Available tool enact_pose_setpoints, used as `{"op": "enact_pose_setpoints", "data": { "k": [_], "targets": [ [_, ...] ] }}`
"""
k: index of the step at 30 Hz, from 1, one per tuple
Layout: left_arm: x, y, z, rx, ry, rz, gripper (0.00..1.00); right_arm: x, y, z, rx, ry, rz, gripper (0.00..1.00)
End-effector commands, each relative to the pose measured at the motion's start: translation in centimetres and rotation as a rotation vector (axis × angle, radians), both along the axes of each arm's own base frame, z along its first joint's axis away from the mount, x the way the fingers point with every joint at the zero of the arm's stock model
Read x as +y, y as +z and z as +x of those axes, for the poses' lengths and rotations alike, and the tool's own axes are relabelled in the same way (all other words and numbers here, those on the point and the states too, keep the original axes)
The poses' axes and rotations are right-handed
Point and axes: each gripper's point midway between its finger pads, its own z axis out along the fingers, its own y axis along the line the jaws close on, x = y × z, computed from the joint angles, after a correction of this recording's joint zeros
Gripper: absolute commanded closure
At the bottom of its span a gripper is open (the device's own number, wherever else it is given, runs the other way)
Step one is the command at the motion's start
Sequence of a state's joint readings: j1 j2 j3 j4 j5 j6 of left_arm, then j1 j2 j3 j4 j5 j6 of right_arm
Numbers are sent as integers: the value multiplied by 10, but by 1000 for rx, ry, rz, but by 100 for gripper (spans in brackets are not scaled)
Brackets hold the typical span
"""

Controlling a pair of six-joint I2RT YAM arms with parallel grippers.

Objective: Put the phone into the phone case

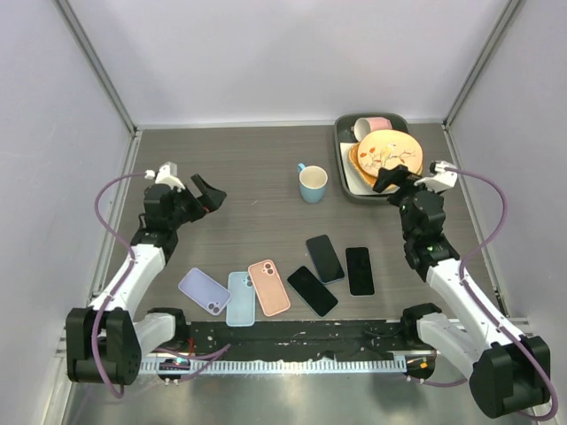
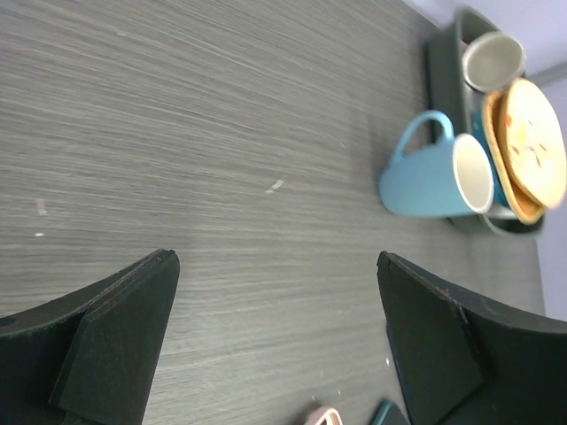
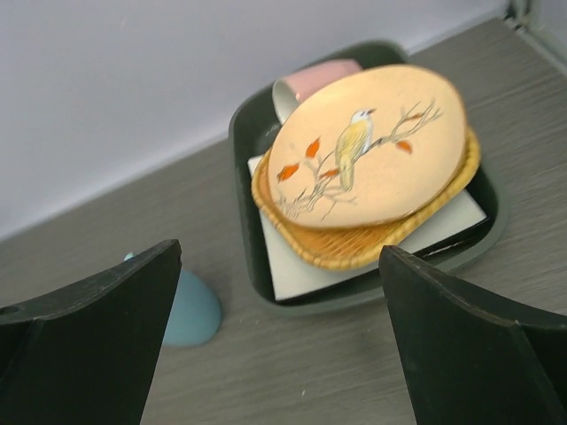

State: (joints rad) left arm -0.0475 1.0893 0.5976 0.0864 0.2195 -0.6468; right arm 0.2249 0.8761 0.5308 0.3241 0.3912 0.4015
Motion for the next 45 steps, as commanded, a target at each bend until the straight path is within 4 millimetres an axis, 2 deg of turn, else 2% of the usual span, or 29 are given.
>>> {"op": "enact_pose_setpoints", "data": {
  "k": [1, 2, 3, 4, 5, 6, 7, 8, 9, 10, 13, 15, 17, 22, 27, 29, 32, 34, 40, 45],
  "targets": [
    [-50, 32, -14, -140, -276, 44, 0, 43, -17, -1, 130, 210, 54, 0],
    [-56, 33, -19, -143, -296, 72, 0, 50, -28, 3, 170, 233, 54, 0],
    [-58, 29, -28, -115, -306, 109, 0, 62, -30, 2, 187, 292, 51, 1],
    [-71, 32, -34, -113, -342, 129, 0, 67, -39, 2, 225, 315, 46, 0],
    [-74, 28, -39, -87, -360, 151, 0, 70, -43, 2, 247, 328, 45, 0],
    [-78, 11, -49, -4, -398, 164, 0, 79, -52, 2, 280, 367, 47, 0],
    [-88, 13, -54, 21, -433, 180, 0, 83, -56, 2, 295, 386, 45, 0],
    [-92, 4, -58, 68, -449, 206, 0, 86, -59, 1, 306, 400, 47, 0],
    [-95, -18, -68, 172, -472, 238, 1, 89, -65, 0, 321, 414, 48, 0],
    [-108, -19, -73, 197, -514, 268, 3, 99, -66, -3, 330, 465, 57, 0],
    [-122, -46, -89, 349, -596, 355, 7, 113, -74, -8, 361, 530, 53, 0],
    [-127, -61, -102, 420, -655, 415, 8, 118, -81, -10, 375, 554, 51, 0],
    [-130, -77, -106, 461, -678, 453, 8, 125, -87, -11, 395, 598, 40, 0],
    [-147, -98, -120, 498, -776, 492, 9, 121, -89, -15, 408, 599, 11, 1],
    [-149, -112, -128, 543, -804, 491, 28, 121, -93, -19, 422, 602, 9, 0],
    [-149, -116, -131, 553, -808, 488, 29, 121, -94, -20, 424, 601, 13, 0],
    [-148, -123, -138, 582, -817, 490, 38, 121, -95, -19, 425, 600, 16, 0],
    [-147, -128, -140, 602, -817, 506, 39, 121, -94, -18, 422, 598, 10, 0],
    [-146, -146, -141, 651, -827, 553, 55, 115, -89, -14, 420, 575, -25, 0],
    [-149, -146, -136, 620, -814, 547, 79, 119, -95, -14, 433, 588, -12, 0]
  ]
}}
